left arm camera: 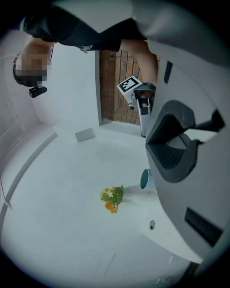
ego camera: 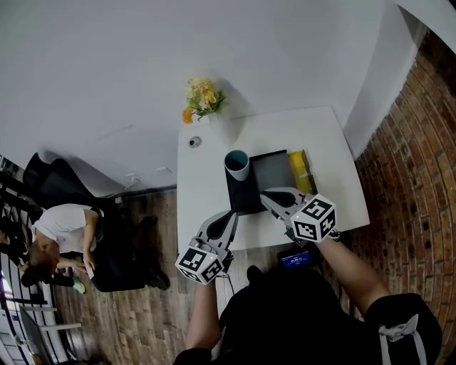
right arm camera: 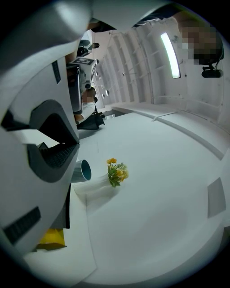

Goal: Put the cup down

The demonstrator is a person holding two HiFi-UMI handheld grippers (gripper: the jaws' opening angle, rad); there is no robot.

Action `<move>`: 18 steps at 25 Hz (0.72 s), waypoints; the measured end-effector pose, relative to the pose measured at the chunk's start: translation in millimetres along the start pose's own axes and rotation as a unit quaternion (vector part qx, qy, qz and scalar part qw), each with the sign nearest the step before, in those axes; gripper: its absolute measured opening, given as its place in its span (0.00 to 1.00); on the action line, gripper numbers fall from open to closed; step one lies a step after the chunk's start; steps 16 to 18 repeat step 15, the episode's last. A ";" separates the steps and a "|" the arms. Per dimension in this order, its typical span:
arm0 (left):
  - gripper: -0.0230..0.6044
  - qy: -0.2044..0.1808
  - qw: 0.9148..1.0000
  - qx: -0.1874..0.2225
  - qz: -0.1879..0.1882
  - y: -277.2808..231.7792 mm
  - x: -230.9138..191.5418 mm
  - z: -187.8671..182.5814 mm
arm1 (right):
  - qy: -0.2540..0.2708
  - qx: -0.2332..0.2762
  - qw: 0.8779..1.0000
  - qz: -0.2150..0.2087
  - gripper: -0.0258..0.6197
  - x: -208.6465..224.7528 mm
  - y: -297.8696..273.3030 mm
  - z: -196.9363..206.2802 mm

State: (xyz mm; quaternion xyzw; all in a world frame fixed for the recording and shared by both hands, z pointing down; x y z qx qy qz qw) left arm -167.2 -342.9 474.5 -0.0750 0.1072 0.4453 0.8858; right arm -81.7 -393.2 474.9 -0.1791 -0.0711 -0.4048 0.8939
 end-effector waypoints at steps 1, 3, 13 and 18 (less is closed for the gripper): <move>0.05 0.001 1.000 -0.001 -0.001 0.4 0.1 0.7 | 0.000 0.000 1.000 0.001 0.06 0.1 0.3 0.2; 0.05 0.001 1.000 -0.001 0.000 0.7 1.0 0.4 | 0.001 0.000 1.000 0.002 0.06 -0.2 0.9 0.6; 0.05 -0.001 1.000 0.000 -0.001 2.7 2.3 -0.8 | 0.003 -0.001 1.000 0.008 0.06 0.4 2.4 2.5; 0.05 0.000 1.000 0.000 -0.002 3.7 2.9 -0.2 | 0.003 -0.002 1.000 0.009 0.06 -0.1 2.8 3.0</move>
Point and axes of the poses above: the fingertips, and each gripper's own axes: y backward along the fingers, x to its right, z out of its underside, the point moved 1 cm from there along y, backward along the fingers, and after that the axes turned 13 degrees about z, right-handed, at the moved point
